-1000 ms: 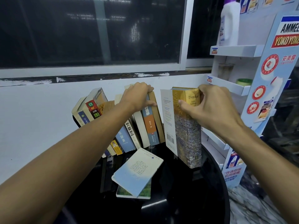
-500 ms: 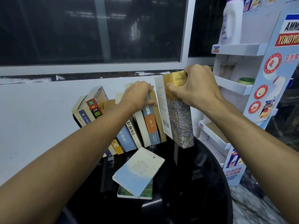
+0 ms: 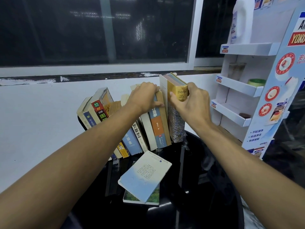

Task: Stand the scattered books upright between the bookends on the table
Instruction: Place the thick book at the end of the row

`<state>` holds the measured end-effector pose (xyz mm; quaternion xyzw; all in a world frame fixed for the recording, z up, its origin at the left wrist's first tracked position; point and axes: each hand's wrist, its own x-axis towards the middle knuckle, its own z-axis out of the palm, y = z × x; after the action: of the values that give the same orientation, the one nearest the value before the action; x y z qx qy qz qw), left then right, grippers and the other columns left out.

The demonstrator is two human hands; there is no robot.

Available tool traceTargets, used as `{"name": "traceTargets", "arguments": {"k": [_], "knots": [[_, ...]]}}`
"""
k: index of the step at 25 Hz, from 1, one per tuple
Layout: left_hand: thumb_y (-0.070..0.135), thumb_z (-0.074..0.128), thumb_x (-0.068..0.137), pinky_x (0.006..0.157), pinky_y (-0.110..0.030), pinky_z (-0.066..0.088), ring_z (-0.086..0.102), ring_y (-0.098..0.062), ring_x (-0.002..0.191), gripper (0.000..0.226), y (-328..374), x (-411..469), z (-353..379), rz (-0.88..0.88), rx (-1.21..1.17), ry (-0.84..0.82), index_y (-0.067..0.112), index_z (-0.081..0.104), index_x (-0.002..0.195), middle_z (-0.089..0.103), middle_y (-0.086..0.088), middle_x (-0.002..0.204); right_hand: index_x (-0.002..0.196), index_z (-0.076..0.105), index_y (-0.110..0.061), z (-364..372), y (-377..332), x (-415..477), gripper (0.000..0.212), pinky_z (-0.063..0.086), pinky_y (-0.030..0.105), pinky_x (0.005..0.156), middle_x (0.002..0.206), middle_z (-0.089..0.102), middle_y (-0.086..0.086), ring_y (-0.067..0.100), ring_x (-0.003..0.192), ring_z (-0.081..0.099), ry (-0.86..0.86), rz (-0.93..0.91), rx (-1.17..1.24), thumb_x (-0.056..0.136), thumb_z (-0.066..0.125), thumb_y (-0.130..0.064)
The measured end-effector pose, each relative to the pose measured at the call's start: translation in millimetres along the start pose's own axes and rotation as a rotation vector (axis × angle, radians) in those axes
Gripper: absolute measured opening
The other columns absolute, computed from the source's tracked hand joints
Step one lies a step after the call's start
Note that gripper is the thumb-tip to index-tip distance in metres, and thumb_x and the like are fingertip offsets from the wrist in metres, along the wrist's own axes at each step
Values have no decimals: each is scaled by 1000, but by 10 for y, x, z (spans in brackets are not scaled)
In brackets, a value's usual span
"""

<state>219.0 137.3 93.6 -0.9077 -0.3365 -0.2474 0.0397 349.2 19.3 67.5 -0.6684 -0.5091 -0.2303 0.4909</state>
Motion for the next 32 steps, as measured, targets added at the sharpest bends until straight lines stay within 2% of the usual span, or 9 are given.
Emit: {"name": "traceTargets", "arguments": {"k": [2, 5, 9, 15, 17, 20, 24, 28, 32], "knots": [[50, 78, 81, 70, -34, 38, 54, -24, 90, 40, -6, -3, -12, 2, -8, -6, 18, 59, 96, 62, -5, 97, 85, 47, -19, 92, 65, -52, 34, 25, 21, 57, 73, 51, -3, 18, 63, 47, 18, 19, 12, 89, 72, -42], [49, 78, 82, 71, -34, 37, 54, -24, 95, 43, 0, -14, -7, -2, -6, -2, 13, 62, 100, 61, -5, 97, 86, 48, -18, 233, 178, -98, 34, 31, 23, 60, 74, 53, -2, 19, 64, 50, 13, 51, 25, 89, 71, -43], [48, 78, 81, 78, -38, 48, 60, -29, 105, 57, 13, -20, 1, -3, -9, 19, 8, 67, 120, 68, -10, 111, 89, 57, -9, 445, 343, -198, 37, 35, 26, 61, 76, 58, 0, 23, 68, 57, -21, 86, 15, 90, 69, -44], [48, 79, 81, 89, -44, 54, 61, -29, 110, 60, 6, -11, 38, -6, -28, 33, 7, 67, 123, 68, -11, 119, 98, 63, -7, 555, 416, -230, 39, 37, 24, 65, 86, 69, 5, 17, 72, 56, -55, 97, 42, 91, 69, -45], [48, 79, 81, 89, -44, 54, 61, -29, 111, 60, 9, -16, 40, -10, -24, 32, 8, 67, 123, 68, -11, 120, 107, 63, -9, 550, 423, -222, 40, 40, 24, 66, 90, 69, 2, 18, 77, 61, -80, 122, 94, 91, 69, -46], [47, 79, 81, 89, -44, 54, 61, -29, 111, 59, 20, -16, 30, -11, -34, 38, 9, 67, 124, 69, -11, 120, 137, 50, -26, 549, 470, -234, 50, 53, 29, 75, 105, 70, -1, 16, 89, 66, -179, 111, 200, 94, 66, -46], [45, 81, 80, 89, -44, 54, 62, -30, 112, 57, 26, -22, 18, -19, -63, 30, 10, 68, 123, 70, -10, 120, 148, 36, -42, 531, 554, -220, 55, 58, 41, 88, 123, 63, 1, 18, 100, 66, -353, 16, 238, 100, 61, -34], [43, 81, 81, 91, -46, 54, 61, -29, 113, 56, 39, -29, -2, -25, -79, 27, 11, 68, 124, 70, -10, 122, 151, 28, -42, 480, 575, -176, 71, 54, 39, 97, 131, 57, 3, 20, 112, 62, -480, 2, 237, 97, 64, -14], [45, 80, 81, 90, -46, 55, 61, -28, 111, 55, 40, -26, 12, -21, -69, 31, 12, 68, 124, 70, -9, 121, 146, 33, -42, 514, 570, -161, 66, 55, 30, 89, 126, 58, 4, 19, 108, 64, -469, 18, 276, 97, 63, -8]]}}
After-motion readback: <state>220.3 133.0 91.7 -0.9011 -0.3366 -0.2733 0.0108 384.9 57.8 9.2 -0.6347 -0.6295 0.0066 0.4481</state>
